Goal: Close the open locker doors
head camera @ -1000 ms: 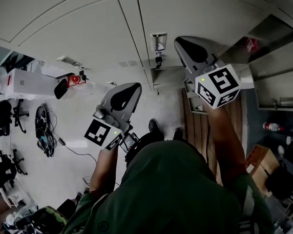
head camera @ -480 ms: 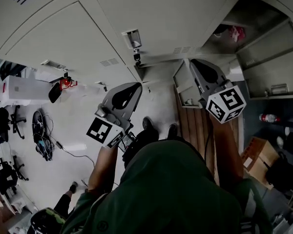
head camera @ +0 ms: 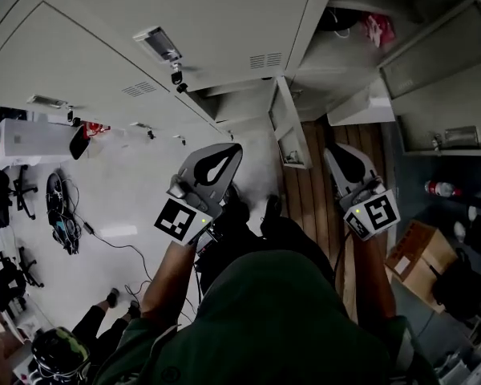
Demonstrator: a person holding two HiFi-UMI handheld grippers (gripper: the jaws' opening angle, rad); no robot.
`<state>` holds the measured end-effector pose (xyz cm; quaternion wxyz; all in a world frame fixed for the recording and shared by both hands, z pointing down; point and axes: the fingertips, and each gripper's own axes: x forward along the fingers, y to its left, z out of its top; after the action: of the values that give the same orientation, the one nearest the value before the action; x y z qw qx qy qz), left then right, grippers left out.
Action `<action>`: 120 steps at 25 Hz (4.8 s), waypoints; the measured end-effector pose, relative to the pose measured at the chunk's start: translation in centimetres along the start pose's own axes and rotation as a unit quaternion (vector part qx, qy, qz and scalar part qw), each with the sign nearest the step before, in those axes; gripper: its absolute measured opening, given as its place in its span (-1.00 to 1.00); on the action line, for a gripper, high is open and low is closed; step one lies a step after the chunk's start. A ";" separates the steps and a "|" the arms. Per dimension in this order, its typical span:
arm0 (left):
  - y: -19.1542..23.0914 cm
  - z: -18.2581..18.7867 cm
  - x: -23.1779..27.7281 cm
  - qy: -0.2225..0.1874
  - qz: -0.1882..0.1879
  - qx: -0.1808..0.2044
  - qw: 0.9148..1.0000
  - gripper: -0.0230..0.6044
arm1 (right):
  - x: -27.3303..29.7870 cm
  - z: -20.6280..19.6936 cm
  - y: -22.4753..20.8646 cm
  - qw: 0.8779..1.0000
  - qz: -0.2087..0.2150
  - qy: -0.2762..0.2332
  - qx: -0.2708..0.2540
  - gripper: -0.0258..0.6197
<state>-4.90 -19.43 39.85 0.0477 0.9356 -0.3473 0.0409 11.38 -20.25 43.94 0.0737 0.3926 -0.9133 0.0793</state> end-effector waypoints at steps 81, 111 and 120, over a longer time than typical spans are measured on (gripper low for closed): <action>15.8 -12.4 -6.8 -0.023 0.075 -0.016 0.997 -0.93 | 35.8 -15.5 11.5 0.991 0.119 0.044 -0.033 -0.83; -0.2 5.7 8.7 -0.031 -0.097 0.030 0.994 -0.93 | 1.6 5.0 -6.1 0.992 -0.106 -0.058 0.036 -0.83; -6.2 8.7 13.3 -0.033 -0.159 0.051 0.985 -0.93 | -10.5 8.8 -11.3 0.978 -0.192 -0.072 0.029 -0.83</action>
<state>9.64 -24.37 32.35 -0.0059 0.9809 -0.1932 0.0194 26.15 -22.35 34.24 0.0105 0.5675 -0.8210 0.0617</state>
